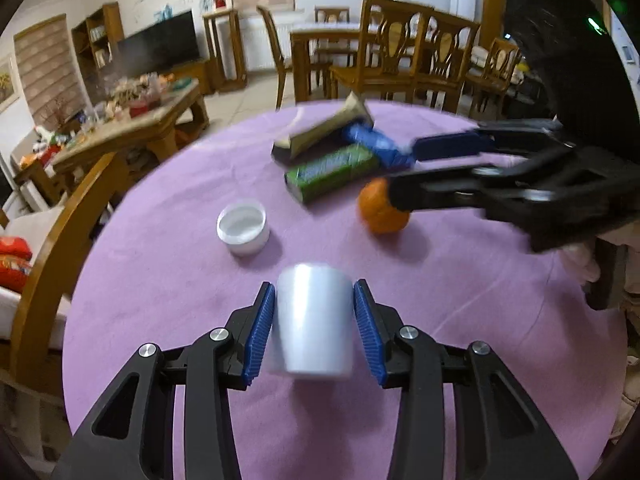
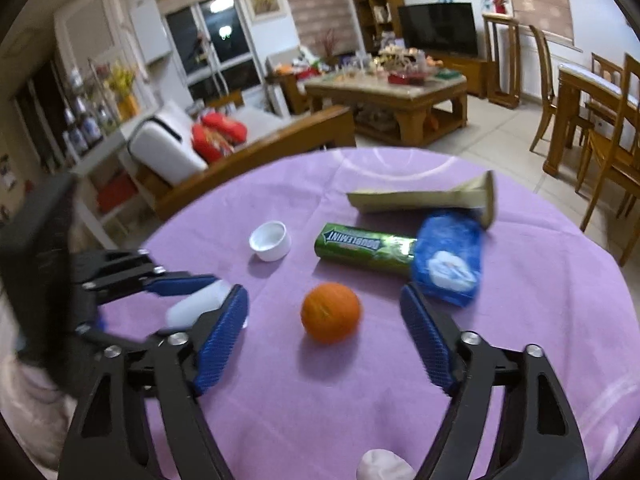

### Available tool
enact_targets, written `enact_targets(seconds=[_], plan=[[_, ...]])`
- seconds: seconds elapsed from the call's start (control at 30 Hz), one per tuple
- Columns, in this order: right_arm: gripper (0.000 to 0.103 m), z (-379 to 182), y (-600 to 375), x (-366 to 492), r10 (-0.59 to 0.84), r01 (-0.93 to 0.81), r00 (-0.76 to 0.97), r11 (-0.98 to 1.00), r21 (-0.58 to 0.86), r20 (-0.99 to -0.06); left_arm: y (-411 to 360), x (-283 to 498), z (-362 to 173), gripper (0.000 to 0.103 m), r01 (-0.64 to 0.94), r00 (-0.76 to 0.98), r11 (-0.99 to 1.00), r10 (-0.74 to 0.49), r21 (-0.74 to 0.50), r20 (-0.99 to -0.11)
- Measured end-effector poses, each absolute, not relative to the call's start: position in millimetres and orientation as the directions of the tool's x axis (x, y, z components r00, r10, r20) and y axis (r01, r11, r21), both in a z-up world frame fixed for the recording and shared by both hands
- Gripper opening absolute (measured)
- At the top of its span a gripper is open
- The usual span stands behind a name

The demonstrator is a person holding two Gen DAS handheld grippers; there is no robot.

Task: Collect trash
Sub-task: 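Grasp the white cup with the left tool while the right tool grasps the orange, then carry the white cup and orange over the bin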

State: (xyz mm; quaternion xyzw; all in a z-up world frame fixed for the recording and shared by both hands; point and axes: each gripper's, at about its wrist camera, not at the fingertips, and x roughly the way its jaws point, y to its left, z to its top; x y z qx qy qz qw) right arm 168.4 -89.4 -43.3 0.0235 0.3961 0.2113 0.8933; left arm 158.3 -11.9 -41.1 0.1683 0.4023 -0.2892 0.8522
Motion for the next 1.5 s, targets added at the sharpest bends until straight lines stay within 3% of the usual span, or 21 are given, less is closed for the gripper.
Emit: enact_targets(seconds=[0.1, 0.27, 0.67, 1.0, 1.23, 1.5], plan=[[0.066, -60.9, -73.9, 185.0, 0.348, -0.343, 0.548, 0.923, 0.175, -0.761, -7.9, 162.2, -46.8, 0.039, 0.623, 0.479, 0.781, -0.336, 0.044, -0.811], [0.039, -77.9, -67.5, 187.6, 0.309, -0.348, 0.540, 0.929, 0.126, -0.783, 5.9, 169.7, -42.4, 0.039, 0.591, 0.478, 0.807, -0.361, -0.011, -0.801], [0.038, -61.9, -82.2, 167.1, 0.377, -0.351, 0.578, 0.915, 0.196, -0.724, 4.2, 150.9, -24.5, 0.039, 0.594, 0.551, 0.804, -0.428, -0.023, -0.716], [0.038, -3.4, -147.2, 86.7, 0.415, -0.308, 0.741, 0.909, 0.282, -0.527, -26.6, 114.5, 14.2, 0.039, 0.596, 0.656, 0.797, -0.552, -0.096, -0.514], [0.038, 27.7, -211.4, 20.3, 0.376, -0.266, 0.837, 0.914, 0.305, -0.397, -81.4, 91.4, 34.2, 0.039, 0.673, 0.609, 0.724, -0.659, -0.153, -0.441], [0.038, 45.0, -299.0, -57.8, 0.222, -0.124, 0.914, 0.949, 0.289, -0.339, -175.8, 66.0, 37.5, 0.039, 0.785, 0.479, 0.594, -0.763, -0.179, -0.434]])
